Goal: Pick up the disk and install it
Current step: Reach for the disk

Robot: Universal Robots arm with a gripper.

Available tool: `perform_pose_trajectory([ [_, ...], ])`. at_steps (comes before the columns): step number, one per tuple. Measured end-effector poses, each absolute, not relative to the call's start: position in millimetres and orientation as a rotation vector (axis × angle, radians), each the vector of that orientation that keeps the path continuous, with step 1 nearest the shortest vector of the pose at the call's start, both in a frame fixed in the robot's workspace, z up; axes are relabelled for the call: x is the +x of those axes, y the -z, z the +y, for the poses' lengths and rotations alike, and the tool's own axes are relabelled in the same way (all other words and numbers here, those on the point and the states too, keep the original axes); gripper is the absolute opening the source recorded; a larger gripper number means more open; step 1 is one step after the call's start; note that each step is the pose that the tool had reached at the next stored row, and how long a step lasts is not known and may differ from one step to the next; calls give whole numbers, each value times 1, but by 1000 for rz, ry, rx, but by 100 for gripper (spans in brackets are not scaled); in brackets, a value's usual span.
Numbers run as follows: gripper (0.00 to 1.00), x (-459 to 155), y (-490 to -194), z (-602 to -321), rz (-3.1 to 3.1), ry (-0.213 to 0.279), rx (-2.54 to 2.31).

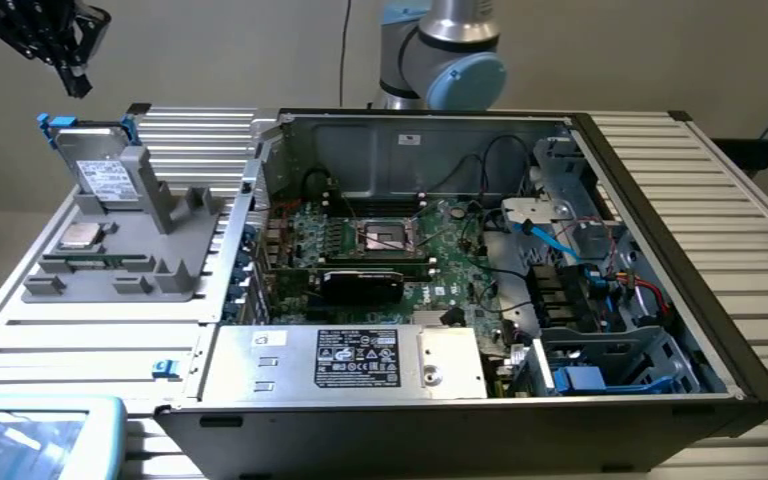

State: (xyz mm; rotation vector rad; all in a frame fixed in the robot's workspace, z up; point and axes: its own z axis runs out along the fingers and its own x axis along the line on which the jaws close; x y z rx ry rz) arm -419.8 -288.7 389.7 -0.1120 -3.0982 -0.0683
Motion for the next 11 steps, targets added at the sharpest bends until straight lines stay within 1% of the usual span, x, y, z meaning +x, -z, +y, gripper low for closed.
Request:
perform_pose_trajectory([
  [8, 11, -452, -389, -276, -3090, 67, -112],
  [11, 11, -453, -389, -276, -3086, 66, -112],
])
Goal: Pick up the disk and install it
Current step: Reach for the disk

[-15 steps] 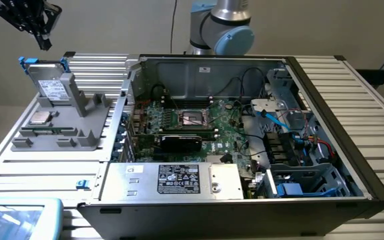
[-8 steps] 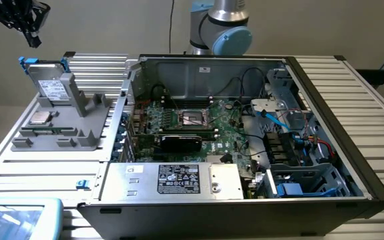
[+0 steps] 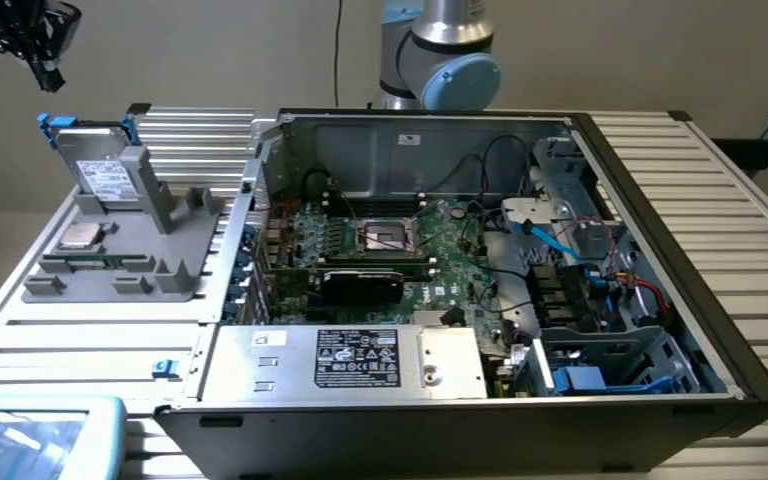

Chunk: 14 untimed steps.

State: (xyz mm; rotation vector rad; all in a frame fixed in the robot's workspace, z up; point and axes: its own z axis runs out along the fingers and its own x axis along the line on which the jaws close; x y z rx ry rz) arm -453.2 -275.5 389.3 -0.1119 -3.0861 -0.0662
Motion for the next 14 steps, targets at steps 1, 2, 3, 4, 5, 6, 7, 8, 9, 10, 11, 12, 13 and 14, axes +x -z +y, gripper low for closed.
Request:
perform_pose_trajectory([
  [1, 11, -453, -389, -276, -3086, 66, -112],
  [2, 11, -453, -389, -276, -3086, 66, -112],
  [3, 11, -453, -389, -275, -3086, 66, -112],
  [4, 11, -453, -389, -275, -3086, 66, -112],
  [5, 11, -453, -389, -275, -3085, 66, -112],
  [6, 11, -453, -388, -275, -3085, 66, -112],
  [7, 11, -454, -387, -274, -3085, 66, -112],
  [8, 11, -454, -385, -274, -3085, 66, -110],
  [9, 11, -454, -384, -274, -3085, 66, -106],
  [10, 11, -454, -383, -273, -3085, 66, -103],
  [11, 11, -454, -382, -272, -3085, 66, -100],
  [12, 11, -454, -381, -272, -3085, 66, -98],
  [13, 11, -455, -380, -271, -3085, 66, -96],
  [14, 11, -456, -380, -270, -3085, 66, -94],
])
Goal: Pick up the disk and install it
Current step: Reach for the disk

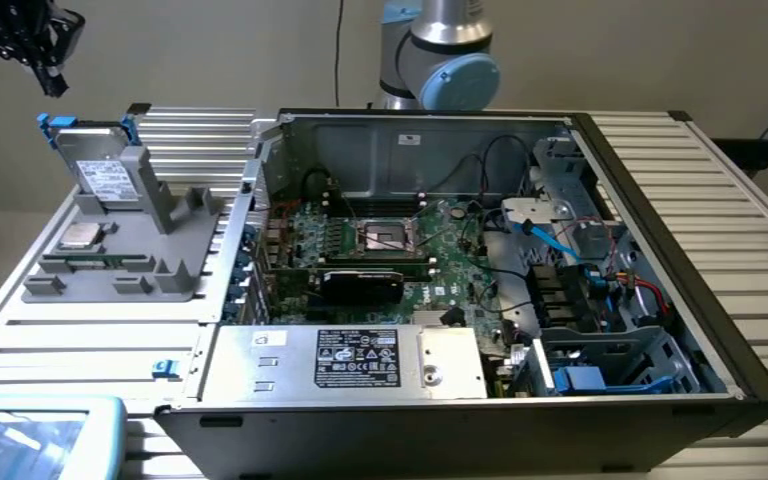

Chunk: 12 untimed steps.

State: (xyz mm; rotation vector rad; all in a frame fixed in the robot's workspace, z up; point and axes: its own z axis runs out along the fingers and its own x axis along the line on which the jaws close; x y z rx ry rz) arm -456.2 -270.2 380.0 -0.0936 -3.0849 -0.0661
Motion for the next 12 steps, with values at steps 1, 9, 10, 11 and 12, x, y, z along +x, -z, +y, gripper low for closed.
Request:
perform_pose_trajectory([
  [1, 11, -458, -380, -270, -3085, 66, -91],
  [9, 11, -468, -378, -265, -3085, 66, -63],
  [10, 11, -469, -378, -265, -3085, 66, -59],
  [11, 11, -470, -377, -264, -3085, 66, -56],
  [12, 11, -471, -377, -264, -3085, 66, -54],
])
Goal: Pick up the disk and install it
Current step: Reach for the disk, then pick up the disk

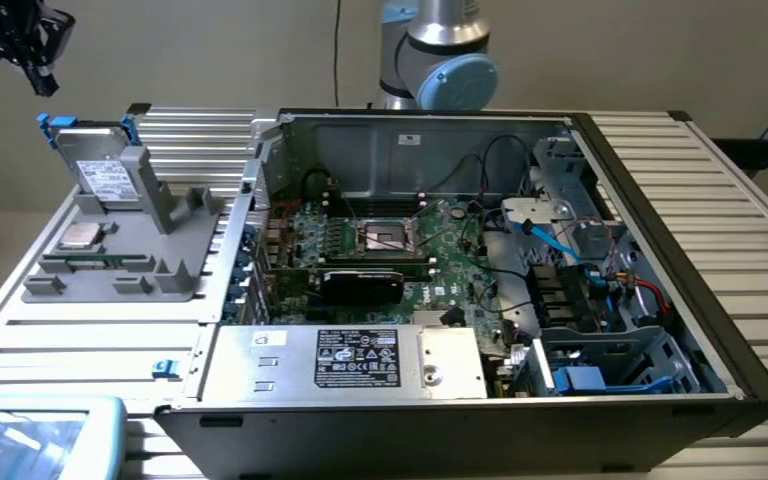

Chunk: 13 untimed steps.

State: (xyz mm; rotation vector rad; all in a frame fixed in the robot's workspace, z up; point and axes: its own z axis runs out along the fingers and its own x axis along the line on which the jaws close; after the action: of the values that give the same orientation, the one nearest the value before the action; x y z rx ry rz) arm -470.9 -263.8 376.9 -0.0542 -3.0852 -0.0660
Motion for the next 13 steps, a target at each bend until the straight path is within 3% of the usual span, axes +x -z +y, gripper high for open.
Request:
perform_pose_trajectory([
  [13, 11, -471, -377, -264, -3083, 66, -54],
])
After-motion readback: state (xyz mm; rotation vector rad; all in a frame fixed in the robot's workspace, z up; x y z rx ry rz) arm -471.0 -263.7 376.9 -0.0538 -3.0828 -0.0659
